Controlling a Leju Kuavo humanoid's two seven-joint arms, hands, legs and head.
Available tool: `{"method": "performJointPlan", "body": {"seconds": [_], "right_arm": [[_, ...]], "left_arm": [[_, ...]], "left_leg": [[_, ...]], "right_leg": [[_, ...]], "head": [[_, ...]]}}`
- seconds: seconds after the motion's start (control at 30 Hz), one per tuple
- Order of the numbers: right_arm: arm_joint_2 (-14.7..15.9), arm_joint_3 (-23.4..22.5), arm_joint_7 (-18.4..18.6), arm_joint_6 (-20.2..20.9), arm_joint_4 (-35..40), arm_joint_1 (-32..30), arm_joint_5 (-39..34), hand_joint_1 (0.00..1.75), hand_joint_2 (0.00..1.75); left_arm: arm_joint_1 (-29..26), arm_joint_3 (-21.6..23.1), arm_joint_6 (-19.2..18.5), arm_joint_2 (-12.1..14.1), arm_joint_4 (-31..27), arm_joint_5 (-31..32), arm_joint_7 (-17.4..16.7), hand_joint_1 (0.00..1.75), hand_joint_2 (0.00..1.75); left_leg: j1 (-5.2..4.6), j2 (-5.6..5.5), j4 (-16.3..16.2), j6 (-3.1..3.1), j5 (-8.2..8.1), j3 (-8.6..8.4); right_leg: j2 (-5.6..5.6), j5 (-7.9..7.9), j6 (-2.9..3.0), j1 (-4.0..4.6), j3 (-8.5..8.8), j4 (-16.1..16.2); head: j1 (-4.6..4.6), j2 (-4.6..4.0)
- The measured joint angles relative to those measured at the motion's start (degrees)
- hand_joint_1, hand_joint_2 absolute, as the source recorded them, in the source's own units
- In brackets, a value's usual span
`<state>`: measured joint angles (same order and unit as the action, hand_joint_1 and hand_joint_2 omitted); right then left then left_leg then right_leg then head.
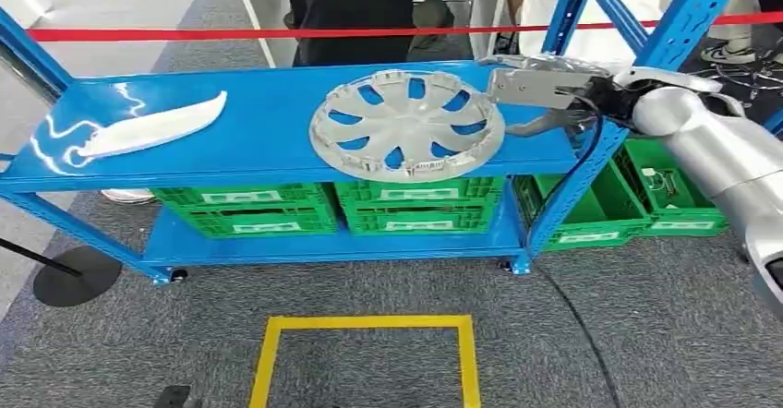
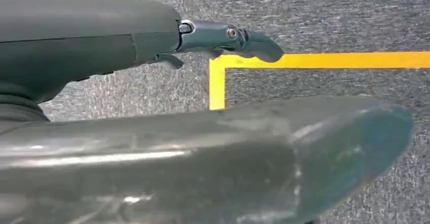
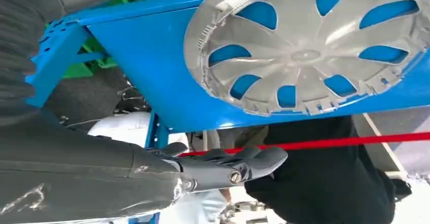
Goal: Take the parts from the cabinet and place them on the table.
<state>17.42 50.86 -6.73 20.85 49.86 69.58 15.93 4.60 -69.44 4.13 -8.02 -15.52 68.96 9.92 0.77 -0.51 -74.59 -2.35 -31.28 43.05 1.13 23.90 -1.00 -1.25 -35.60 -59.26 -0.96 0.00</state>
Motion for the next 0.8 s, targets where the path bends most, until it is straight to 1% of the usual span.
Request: {"method": "performJointPlan", "body": {"seconds": [0.03, 0.07, 0.1, 0.13, 0.17, 0.2, 0.23, 0.27, 0.3, 0.33, 0.37, 0.43, 0.47, 0.5, 0.53, 0.57, 0.6, 0.63, 0.67, 0.7, 0.73, 0.77, 0.8], "right_arm": [[0.0, 0.0, 0.0, 0.0, 0.0, 0.0, 0.0, 0.0, 1.75], [0.0, 0.0, 0.0, 0.0, 0.0, 0.0, 0.0, 0.0, 1.75], [0.0, 0.0, 0.0, 0.0, 0.0, 0.2, 0.0, 0.0, 1.75], [-0.1, 0.0, 0.0, 0.0, 0.0, 0.3, -0.1, 0.0, 1.75], [-0.1, 0.0, 0.0, 0.0, -0.1, 0.4, -0.1, 0.0, 1.75], [-0.1, 0.0, 0.0, 0.0, -0.1, 0.4, -0.1, 0.0, 1.75], [-0.1, 0.0, 0.0, 0.0, -0.1, 0.3, -0.1, 0.0, 1.75], [-0.1, 0.0, 0.0, 0.0, -0.1, 0.3, -0.1, 0.0, 1.75], [-0.1, 0.0, 0.0, 0.0, -0.1, 0.4, -0.1, 0.0, 1.75], [-0.1, 0.0, 0.0, 0.0, -0.1, 0.5, -0.2, 0.0, 1.75], [-0.2, 0.0, 0.0, 0.0, -0.1, 0.6, -0.3, 0.0, 1.75], [-0.2, 0.0, 0.0, 0.0, -0.2, 0.3, -0.3, 0.0, 1.75], [-0.2, 0.1, 0.0, 0.0, -0.2, 0.0, -0.3, 0.0, 1.75], [-0.2, 0.1, 0.0, 0.0, -0.2, -0.3, -0.3, 0.0, 1.75], [-0.2, 0.1, 0.0, 0.0, -0.2, -0.4, -0.3, 0.0, 1.75], [-0.2, 0.1, 0.0, 0.0, -0.2, -0.4, -0.3, 0.0, 1.75], [-0.2, 0.1, 0.0, 0.0, -0.2, -0.2, -0.4, 0.0, 1.75], [-0.2, 0.1, 0.0, 0.0, -0.2, -0.1, -0.4, 0.0, 1.75], [-0.2, 0.1, 0.0, -0.1, -0.2, 0.2, -0.5, 0.0, 1.75], [-0.2, 0.2, 0.0, 0.0, -0.2, 0.4, -0.5, 0.0, 1.75], [-0.2, 0.2, 0.0, -0.1, -0.3, 0.3, -0.5, 0.0, 1.75], [-0.2, 0.2, 0.0, -0.1, -0.3, 0.3, -0.5, 0.0, 1.75], [-0.2, 0.2, 0.0, 0.0, -0.3, 0.4, -0.5, 0.0, 1.75]], "left_arm": [[0.0, 0.0, 0.0, 0.0, 0.0, 0.0, -0.1, 0.0, 0.0], [0.0, 0.0, 0.0, 0.0, 0.0, 0.0, 0.0, 0.0, 0.0], [0.0, 0.0, 0.0, 0.0, 0.0, 0.0, 0.0, 0.0, 0.0], [0.0, 0.0, 0.0, 0.0, 0.0, 0.0, 0.0, 0.0, 0.0], [0.0, -0.1, 0.0, 0.0, 0.0, 0.0, 0.0, 0.0, 0.0], [0.1, -0.1, 0.0, 0.0, 0.0, 0.0, -0.1, 0.0, 0.0], [0.1, -0.1, 0.0, 0.0, 0.0, 0.0, -0.1, 0.0, 0.0], [0.0, -0.1, 0.0, 0.0, 0.0, 0.0, -0.1, 0.0, 0.0], [0.0, -0.1, 0.0, -0.1, 0.0, 0.0, -0.1, 0.0, 0.0], [0.0, -0.1, 0.0, -0.1, 0.0, 0.0, -0.1, 0.0, 0.0], [0.2, -0.1, 0.1, -0.1, 0.0, 0.0, 0.0, 0.0, 0.0], [0.2, -0.1, 0.1, -0.1, 0.0, 0.0, -0.1, 0.0, 0.0], [0.1, -0.2, 0.1, -0.1, 0.0, 0.0, -0.1, 0.0, 0.0], [-0.1, -0.2, 0.1, -0.1, 0.0, 0.0, -0.1, 0.0, 0.0], [-0.1, -0.2, 0.0, -0.2, 0.0, -0.1, -0.1, 0.0, 0.0], [-0.1, -0.3, -0.1, -0.2, 0.0, -0.6, -0.1, 0.0, 0.0], [-0.1, -0.5, -0.2, -0.3, 0.0, -0.8, 0.0, 0.0, 0.0], [-0.1, -0.6, -0.2, -0.3, 0.0, -1.1, 0.0, 0.0, 0.0], [0.0, -0.9, -0.2, -0.2, 0.0, -1.1, 0.0, 0.0, 0.0], [0.1, -1.2, -0.2, -0.2, 0.0, -1.1, 0.0, 0.0, 0.0], [0.1, -1.3, -0.2, -0.2, 0.0, -1.2, 0.0, 0.0, 0.0], [0.1, -1.4, -0.2, -0.3, 0.0, -1.2, 0.0, 0.0, 0.0], [0.2, -1.4, -0.3, -0.2, 0.0, -1.4, 0.0, 0.0, 0.0]], "left_leg": [[-0.07, 0.0, 2.3, 0.29, 2.61, -0.47], [-0.19, 0.0, 6.7, 0.68, 6.08, -2.05], [-0.32, 0.0, 11.6, 1.11, 9.33, -3.99], [-0.47, 0.0, 15.7, 1.54, 11.43, -5.42], [-0.66, -0.05, 17.1, 1.49, 10.44, -6.3], [-0.62, 0.07, 17.6, 1.18, 9.63, -6.5], [-0.71, 0.04, 17.6, 1.3, 9.53, -6.46], [-0.79, 0.03, 17.6, 1.59, 9.36, -6.53], [-0.51, 0.07, 18.1, 1.82, 9.43, -6.95], [-0.35, 0.04, 18.2, 2.12, 9.26, -7.3], [-0.35, 0.05, 18.2, 2.48, 9.02, -7.47], [-0.44, -0.01, 18.2, 2.84, 8.66, -7.78], [-0.46, -0.05, 18.1, 2.87, 8.41, -7.98], [-0.5, -0.11, 18.1, 2.88, 8.13, -8.3], [-0.52, -0.16, 18.1, 2.83, 7.78, -8.79], [-0.56, -0.24, 18.1, 2.73, 7.38, -9.43], [-0.58, -0.29, 18.1, 2.54, 6.89, -10.17], [-0.6, -0.3, 18.1, 2.3, 6.41, -10.65], [-0.99, -0.35, 17.9, 1.93, 6.09, -10.61], [-0.91, -0.37, 17.7, 1.77, 6.05, -10.35], [-0.87, -0.36, 17.9, 1.64, 6.07, -10.36], [-0.82, -0.33, 18.0, 1.38, 5.99, -10.47], [-0.91, -0.33, 18.0, 0.98, 5.68, -10.61]], "right_leg": [[0.01, 0.32, -0.04, 0.09, 0.43, 0.0], [0.01, 0.66, -0.11, 0.16, 0.99, 0.0], [-0.01, 1.0, -0.22, 0.16, 1.52, 0.0], [-0.03, 1.27, -0.38, 0.15, 1.75, 0.1], [0.19, 1.63, -0.8, 0.62, 1.7, -0.1], [0.25, 1.69, -0.96, 0.61, 1.53, 0.0], [0.21, 1.75, -1.26, 0.48, 1.67, 0.3], [0.18, 1.8, -1.61, 0.38, 1.91, 0.6], [0.14, 2.06, -2.0, 0.39, 2.1, 0.5], [-0.37, 2.7, -2.25, 0.43, 1.6, -0.6], [-0.61, 4.4, -2.42, 0.51, -0.03, -3.9], [-0.6, 8.22, -2.55, 0.54, -5.38, -13.7], [-0.6, 8.94, -2.57, 0.57, -7.83, -17.4], [-0.6, 8.04, -2.54, 0.57, -8.96, -18.0], [-0.6, 5.57, -2.4, 0.57, -8.62, -16.1], [-0.61, 2.12, -2.19, 0.59, -7.06, -11.6], [-0.62, -1.44, -1.97, 0.6, -4.72, -5.8], [-0.71, -3.84, -1.73, 0.62, -3.0, -1.0], [-0.71, -2.99, -1.69, 0.87, -1.9, -0.4], [-0.61, -2.09, -1.32, 0.87, -1.46, 0.7], [-0.51, -2.09, -1.14, 0.93, -1.65, 0.5], [-0.47, -1.85, -0.8, 1.0, -1.72, 0.4], [-0.46, -1.86, -0.53, 0.64, -1.54, 0.7]], "head": [[-0.04, 0.0], [-0.02, 0.0], [-0.07, 0.0], [0.0, 0.0], [0.18, 0.0], [0.05, 0.0], [0.07, 0.0], [0.15, 0.0], [0.04, 0.0], [0.02, 0.0], [-0.09, 0.0], [-0.04, 0.0], [-0.04, 0.0], [-0.04, 0.0], [-0.04, 0.0], [-0.07, 0.0], [-0.02, 0.0], [-0.07, 0.0], [0.18, 0.0], [0.19, 0.0], [0.46, 0.0], [0.39, 0.0], [0.42, 0.0]]}}
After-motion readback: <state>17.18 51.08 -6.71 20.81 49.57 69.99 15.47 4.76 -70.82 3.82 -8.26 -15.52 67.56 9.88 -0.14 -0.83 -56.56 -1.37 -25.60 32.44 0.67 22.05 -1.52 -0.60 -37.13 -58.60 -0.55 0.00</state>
